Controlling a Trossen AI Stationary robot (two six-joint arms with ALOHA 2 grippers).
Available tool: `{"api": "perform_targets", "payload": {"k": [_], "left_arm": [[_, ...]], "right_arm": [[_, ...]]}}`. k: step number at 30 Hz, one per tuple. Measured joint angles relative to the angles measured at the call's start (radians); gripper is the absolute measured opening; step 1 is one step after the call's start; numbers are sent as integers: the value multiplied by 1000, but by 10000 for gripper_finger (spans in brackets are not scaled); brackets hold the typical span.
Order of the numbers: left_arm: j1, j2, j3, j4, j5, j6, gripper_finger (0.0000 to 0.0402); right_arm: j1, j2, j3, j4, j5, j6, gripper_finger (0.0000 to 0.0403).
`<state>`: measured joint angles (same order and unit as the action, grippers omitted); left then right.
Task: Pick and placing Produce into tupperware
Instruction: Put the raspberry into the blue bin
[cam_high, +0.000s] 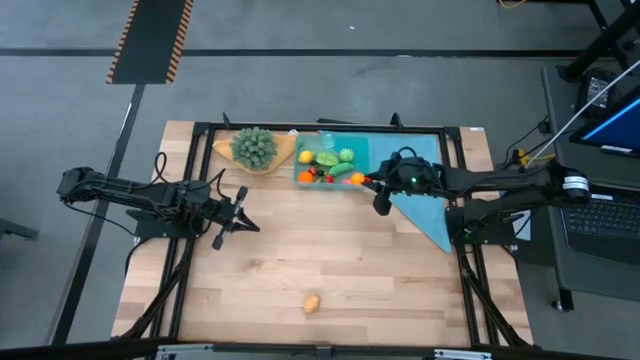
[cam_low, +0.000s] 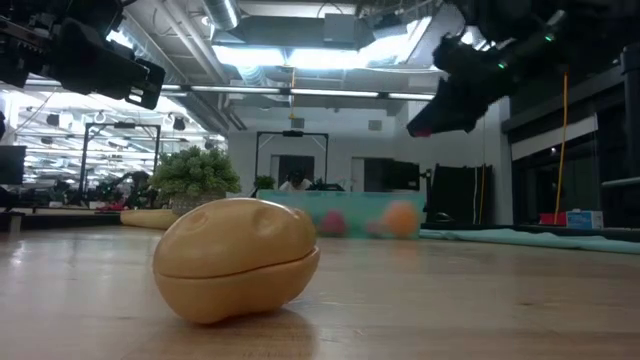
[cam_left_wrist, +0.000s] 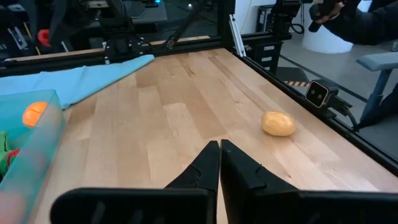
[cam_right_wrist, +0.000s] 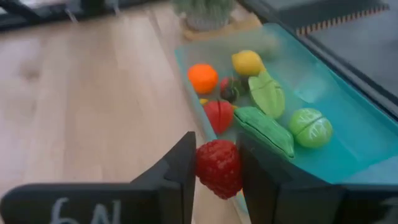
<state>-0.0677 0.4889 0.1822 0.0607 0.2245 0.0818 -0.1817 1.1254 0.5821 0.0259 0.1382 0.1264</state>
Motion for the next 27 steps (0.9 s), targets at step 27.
{"api": "perform_targets", "payload": {"k": [27], "left_arm": [[0, 0, 0, 0, 0, 0, 5]], "right_arm": [[1, -87, -301, 562, 39, -5, 98]]}}
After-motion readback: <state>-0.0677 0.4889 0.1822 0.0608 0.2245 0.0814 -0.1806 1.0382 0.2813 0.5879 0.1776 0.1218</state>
